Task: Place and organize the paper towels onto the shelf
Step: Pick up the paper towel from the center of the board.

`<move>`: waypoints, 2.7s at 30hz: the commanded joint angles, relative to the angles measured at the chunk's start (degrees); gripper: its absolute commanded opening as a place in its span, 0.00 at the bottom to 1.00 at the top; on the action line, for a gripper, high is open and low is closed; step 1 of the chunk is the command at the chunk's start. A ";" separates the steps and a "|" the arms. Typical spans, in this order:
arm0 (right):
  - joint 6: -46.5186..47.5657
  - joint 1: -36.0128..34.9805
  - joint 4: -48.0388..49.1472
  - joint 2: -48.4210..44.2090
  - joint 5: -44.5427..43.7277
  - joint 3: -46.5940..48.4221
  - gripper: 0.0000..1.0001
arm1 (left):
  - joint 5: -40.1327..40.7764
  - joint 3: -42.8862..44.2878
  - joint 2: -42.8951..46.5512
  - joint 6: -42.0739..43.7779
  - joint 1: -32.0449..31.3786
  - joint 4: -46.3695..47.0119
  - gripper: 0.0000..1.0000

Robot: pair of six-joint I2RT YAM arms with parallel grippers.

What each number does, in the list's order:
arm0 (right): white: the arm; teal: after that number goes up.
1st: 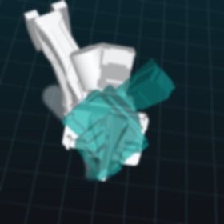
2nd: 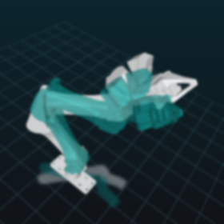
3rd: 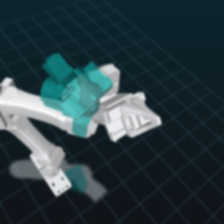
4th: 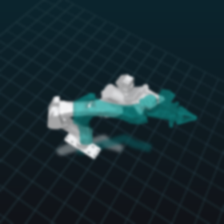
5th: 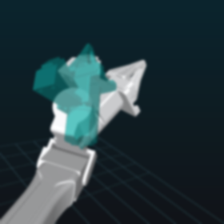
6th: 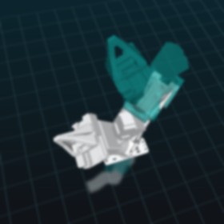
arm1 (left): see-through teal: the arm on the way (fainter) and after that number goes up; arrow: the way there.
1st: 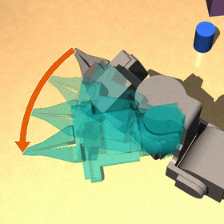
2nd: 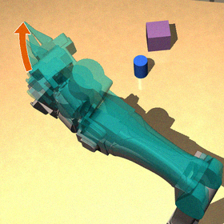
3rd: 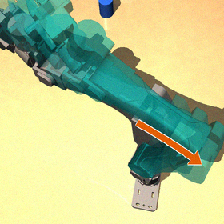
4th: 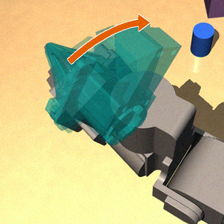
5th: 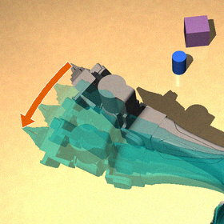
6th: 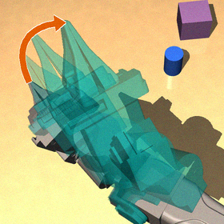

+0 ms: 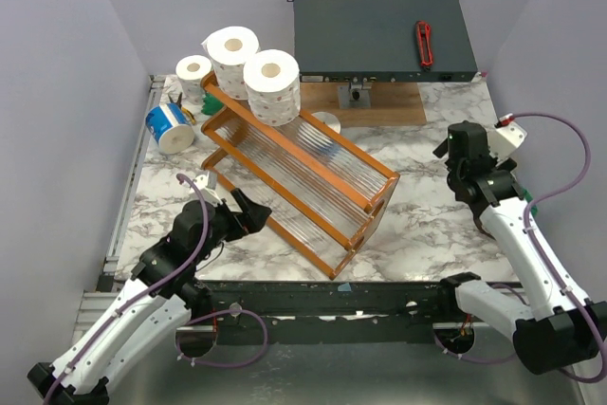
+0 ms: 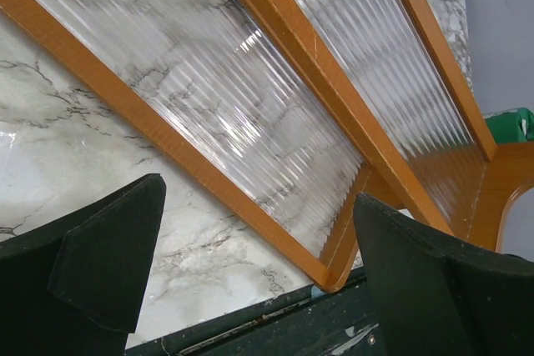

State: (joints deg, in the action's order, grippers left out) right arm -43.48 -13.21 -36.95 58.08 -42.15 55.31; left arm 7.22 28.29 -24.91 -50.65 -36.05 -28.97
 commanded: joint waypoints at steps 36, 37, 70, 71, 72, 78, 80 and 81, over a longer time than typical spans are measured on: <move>7.27 23.76 -0.47 6.39 5.10 -6.19 1.00 | -11.18 -1.97 4.03 -3.67 0.73 0.82 0.99; 7.40 23.78 -0.49 6.23 4.87 -6.59 1.00 | -11.10 -2.26 3.80 -4.22 0.72 1.29 0.99; 9.70 25.64 4.96 17.70 4.18 -4.18 1.00 | -13.86 -4.56 2.17 -4.98 0.74 2.58 0.99; 9.58 25.81 5.21 17.76 4.28 -4.47 1.00 | -13.99 -4.65 2.16 -4.99 0.73 2.71 0.99; 9.60 26.06 5.51 17.74 4.65 -4.87 1.00 | -14.04 -4.76 2.19 -5.05 0.73 2.78 0.98; 8.96 26.49 6.27 18.64 6.36 -6.71 1.00 | -14.47 -5.33 2.15 -5.25 0.72 2.97 0.99; 8.86 26.50 6.80 18.70 7.20 -7.35 1.00 | -14.43 -5.31 2.51 -5.16 0.72 2.54 0.99; 8.86 26.48 7.02 18.65 7.86 -7.78 1.00 | -14.43 -5.31 2.63 -5.16 0.74 2.44 0.99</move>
State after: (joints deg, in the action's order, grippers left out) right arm -33.82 12.84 -30.81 75.77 -37.47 49.78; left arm -6.37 23.66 -22.70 -56.01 -35.62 -27.03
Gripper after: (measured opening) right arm 0.998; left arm 0.986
